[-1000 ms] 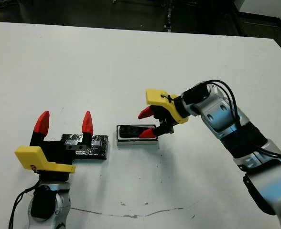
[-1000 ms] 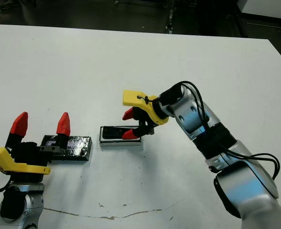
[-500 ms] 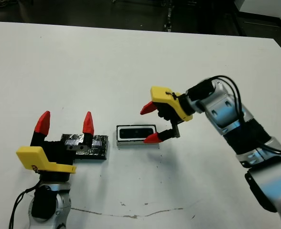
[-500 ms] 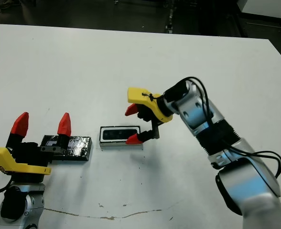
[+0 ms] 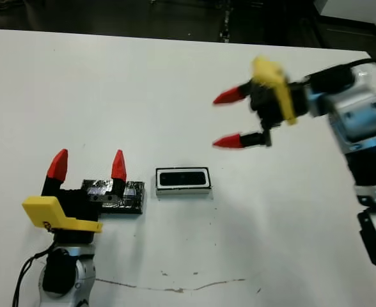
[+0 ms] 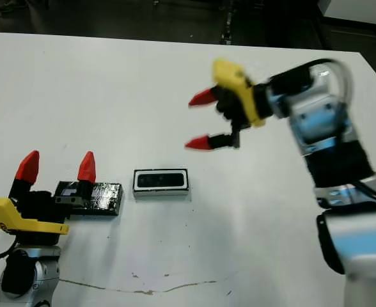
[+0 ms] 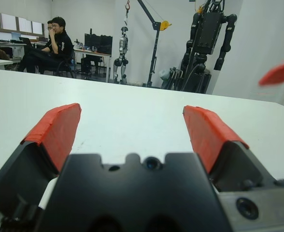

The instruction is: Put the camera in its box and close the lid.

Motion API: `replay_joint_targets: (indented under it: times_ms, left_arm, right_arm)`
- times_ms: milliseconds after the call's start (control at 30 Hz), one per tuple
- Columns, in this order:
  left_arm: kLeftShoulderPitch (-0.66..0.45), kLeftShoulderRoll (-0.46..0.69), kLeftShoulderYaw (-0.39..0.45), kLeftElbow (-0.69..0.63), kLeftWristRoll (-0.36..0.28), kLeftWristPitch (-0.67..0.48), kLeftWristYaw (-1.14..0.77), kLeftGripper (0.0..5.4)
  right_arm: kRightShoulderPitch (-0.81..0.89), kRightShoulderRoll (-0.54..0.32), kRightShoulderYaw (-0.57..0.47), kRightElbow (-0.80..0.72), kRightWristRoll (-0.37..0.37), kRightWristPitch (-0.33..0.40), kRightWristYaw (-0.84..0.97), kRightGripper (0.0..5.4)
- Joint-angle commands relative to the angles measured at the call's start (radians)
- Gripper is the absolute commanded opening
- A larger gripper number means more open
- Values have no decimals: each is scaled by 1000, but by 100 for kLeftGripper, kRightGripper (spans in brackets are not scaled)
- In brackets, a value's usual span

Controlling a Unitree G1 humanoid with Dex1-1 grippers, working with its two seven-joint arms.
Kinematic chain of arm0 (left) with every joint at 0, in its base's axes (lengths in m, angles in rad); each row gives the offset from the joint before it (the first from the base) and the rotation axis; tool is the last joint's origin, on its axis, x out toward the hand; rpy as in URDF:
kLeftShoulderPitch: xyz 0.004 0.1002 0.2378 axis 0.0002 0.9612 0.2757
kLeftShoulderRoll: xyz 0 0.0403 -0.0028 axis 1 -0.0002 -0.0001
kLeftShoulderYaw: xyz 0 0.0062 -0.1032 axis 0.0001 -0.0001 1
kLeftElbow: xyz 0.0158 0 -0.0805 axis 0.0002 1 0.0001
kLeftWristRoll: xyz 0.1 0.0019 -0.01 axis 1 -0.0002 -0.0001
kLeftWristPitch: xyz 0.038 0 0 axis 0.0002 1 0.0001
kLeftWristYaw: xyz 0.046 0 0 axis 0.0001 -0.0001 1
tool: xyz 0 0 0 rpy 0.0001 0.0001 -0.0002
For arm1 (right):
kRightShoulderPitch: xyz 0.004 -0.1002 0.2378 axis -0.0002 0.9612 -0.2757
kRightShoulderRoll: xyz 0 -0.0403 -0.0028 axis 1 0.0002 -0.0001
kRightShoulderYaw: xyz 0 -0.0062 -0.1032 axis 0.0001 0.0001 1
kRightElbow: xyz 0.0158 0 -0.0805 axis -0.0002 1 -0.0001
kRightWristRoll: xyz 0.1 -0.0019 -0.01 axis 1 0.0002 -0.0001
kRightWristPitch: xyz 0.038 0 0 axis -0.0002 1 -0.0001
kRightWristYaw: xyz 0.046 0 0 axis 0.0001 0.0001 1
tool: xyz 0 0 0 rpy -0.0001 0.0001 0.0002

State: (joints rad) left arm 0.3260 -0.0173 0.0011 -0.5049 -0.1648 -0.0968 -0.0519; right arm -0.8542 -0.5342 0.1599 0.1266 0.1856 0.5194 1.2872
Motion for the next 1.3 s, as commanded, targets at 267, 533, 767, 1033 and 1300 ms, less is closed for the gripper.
replay_joint_targets:
  times_ms: [267,533,767,1033,1300]
  left_arm:
    - [1,21,25,5,-12,8,-14,540]
    - [-9,31,28,13,17,8,-14,540]
    - [-15,29,34,18,-23,14,-30,540]
    - [-19,57,57,16,-46,22,-66,540]
    - [-31,154,97,-34,1,42,-98,540]
  right_arm:
    - [573,73,-343,-521,165,57,-452,510]
    - [930,265,-414,-717,169,-161,-717,380]
    - [1118,427,-366,-725,128,-391,-865,265]
    - [1198,564,-249,-652,-13,-539,-1053,135]
    - [1185,566,-217,-630,2,-524,-1100,1]
